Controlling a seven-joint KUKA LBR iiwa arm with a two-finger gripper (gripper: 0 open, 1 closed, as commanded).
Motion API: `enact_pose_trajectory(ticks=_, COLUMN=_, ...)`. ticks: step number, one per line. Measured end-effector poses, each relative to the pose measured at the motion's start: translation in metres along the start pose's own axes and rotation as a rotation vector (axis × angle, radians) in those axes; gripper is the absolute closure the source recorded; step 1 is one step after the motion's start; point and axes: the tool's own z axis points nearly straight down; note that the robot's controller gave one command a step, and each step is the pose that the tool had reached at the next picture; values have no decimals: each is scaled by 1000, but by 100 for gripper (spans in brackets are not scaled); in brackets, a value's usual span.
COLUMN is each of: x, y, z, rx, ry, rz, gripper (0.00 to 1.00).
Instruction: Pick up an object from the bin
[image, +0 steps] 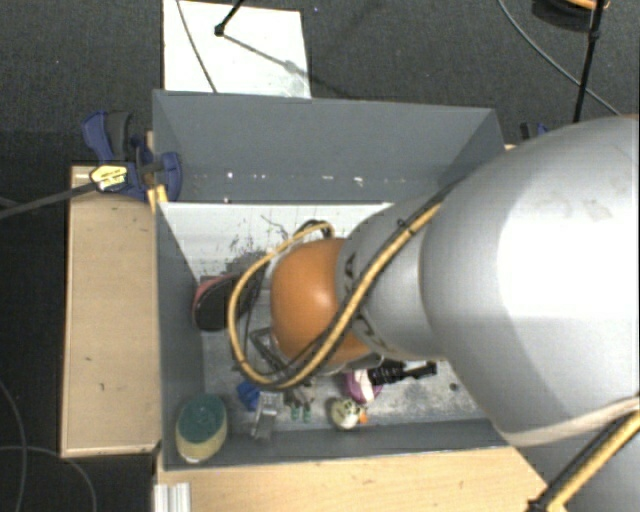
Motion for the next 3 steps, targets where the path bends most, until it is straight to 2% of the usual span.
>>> enact_pose_trajectory(ticks=1, x=-1, y=0, z=0, rx=-2, ry=-1, rz=2, gripper=0)
enact_pose_trajectory(ticks=2, x=0, y=0, z=0, rx=-1, ry=0, rz=5, gripper=100)
enact_pose_trajectory(ticks=3, x=-3, y=1, z=-80, rx=-5, ry=-10, rz=4, gripper=100)
